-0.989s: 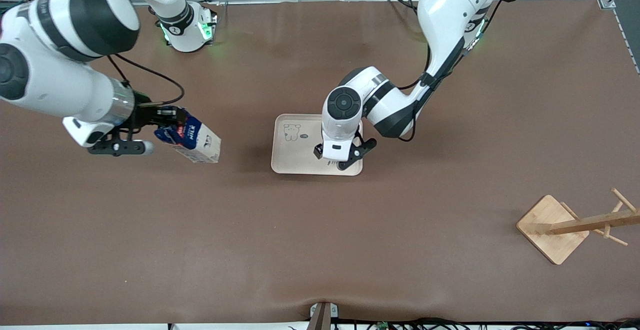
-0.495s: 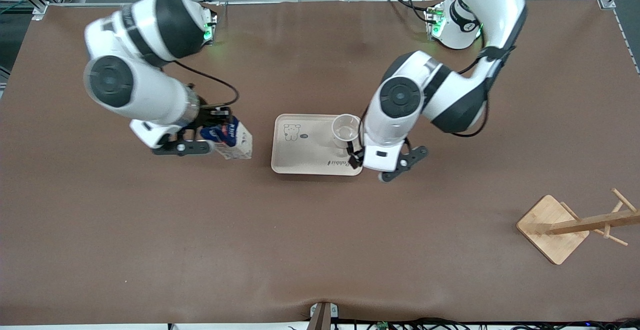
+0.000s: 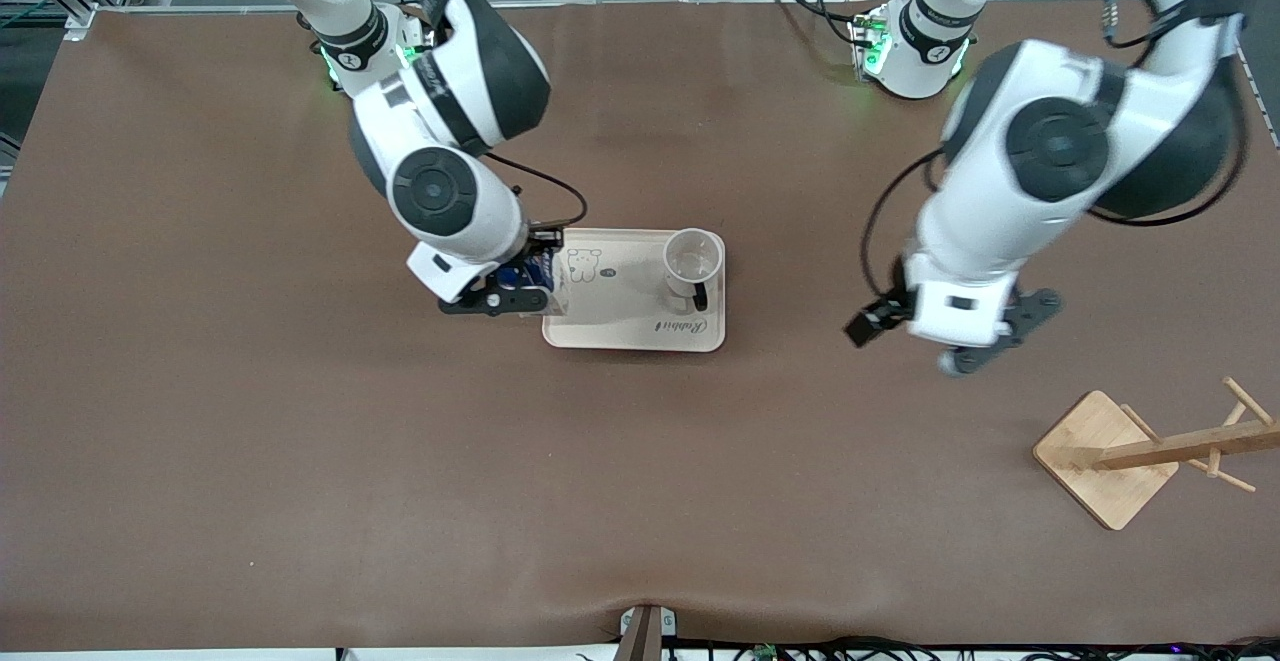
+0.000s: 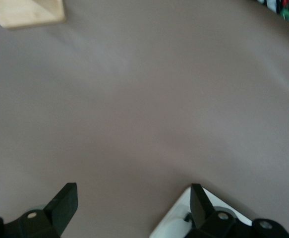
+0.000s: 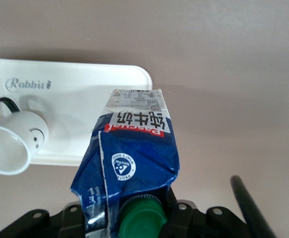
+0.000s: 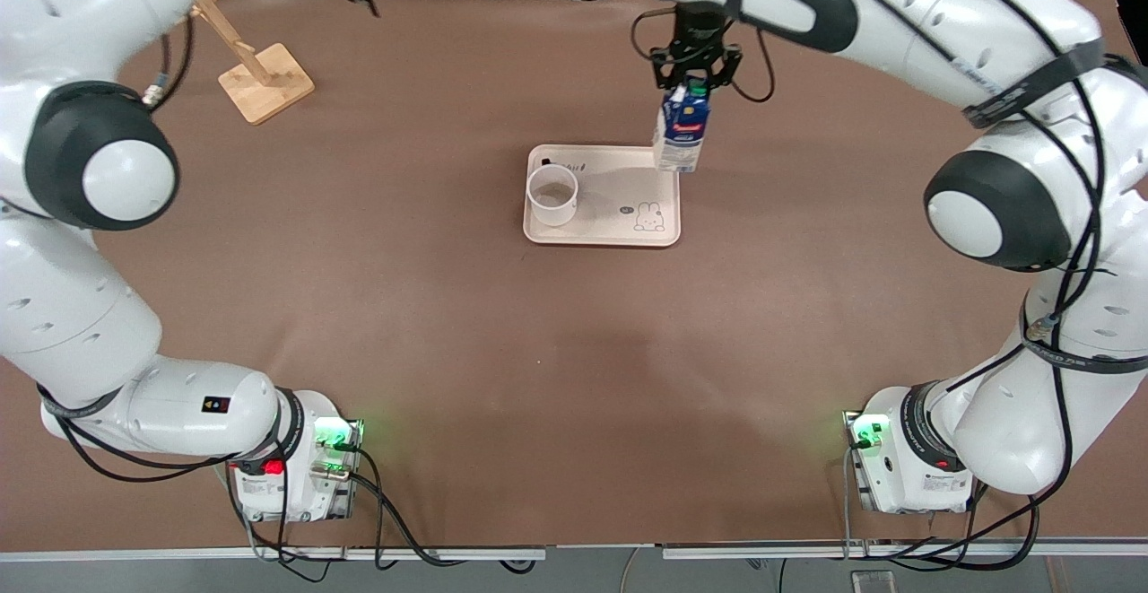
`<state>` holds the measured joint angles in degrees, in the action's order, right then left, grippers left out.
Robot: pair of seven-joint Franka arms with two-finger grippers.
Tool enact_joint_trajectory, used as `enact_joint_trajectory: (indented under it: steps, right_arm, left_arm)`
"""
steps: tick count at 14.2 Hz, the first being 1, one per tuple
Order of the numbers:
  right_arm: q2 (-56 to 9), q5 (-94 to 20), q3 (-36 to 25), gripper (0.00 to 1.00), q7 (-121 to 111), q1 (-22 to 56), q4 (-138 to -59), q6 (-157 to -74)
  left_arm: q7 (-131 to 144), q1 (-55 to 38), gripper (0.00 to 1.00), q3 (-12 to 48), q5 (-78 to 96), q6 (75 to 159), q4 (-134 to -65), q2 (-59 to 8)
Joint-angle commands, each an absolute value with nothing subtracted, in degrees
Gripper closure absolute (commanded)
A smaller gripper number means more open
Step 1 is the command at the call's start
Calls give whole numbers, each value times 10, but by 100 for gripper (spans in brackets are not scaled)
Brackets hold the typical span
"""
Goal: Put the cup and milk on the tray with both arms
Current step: 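Open the left gripper and withdraw while the right gripper carries the carton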
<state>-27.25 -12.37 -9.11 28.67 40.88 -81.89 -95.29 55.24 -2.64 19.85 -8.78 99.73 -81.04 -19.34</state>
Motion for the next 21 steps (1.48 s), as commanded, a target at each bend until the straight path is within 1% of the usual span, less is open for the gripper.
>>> enact_joint_trajectory:
  steps: [1,4,7,11,16,18,19,20,21]
  right_arm:
    - [-307,-120,-96,100,309,431,-796,-977]
    - [-333,-121,-96,100,305,450,-798,-1022]
    - [-337,-120,-96,100,302,452,-802,-1020]
    - [-337,-123,-96,100,302,452,-809,-992]
    - [-337,-150,-94,100,306,451,-810,-984]
    - [-337,-163,-95,100,304,451,-817,-986]
    - [-337,-163,-95,93,304,451,-818,-986]
    - [-337,-163,-95,82,303,452,-819,-988]
    - [-337,-163,-95,80,303,452,-823,-992]
  left_arm:
    - [506,21,0,202,-97,977,-822,-161]
    - [420,78,0,203,-91,976,-822,-137]
    - [348,121,0,207,-87,971,-822,-117]
    - [307,147,0,205,-86,930,-822,-91]
    - [251,149,0,200,-87,897,-822,-55]
    - [220,150,0,200,-88,892,-821,-54]
    - [204,149,0,201,-90,885,-821,-54]
    - [194,149,0,201,-89,878,-821,-53]
    - [192,149,0,201,-87,875,-820,-51]
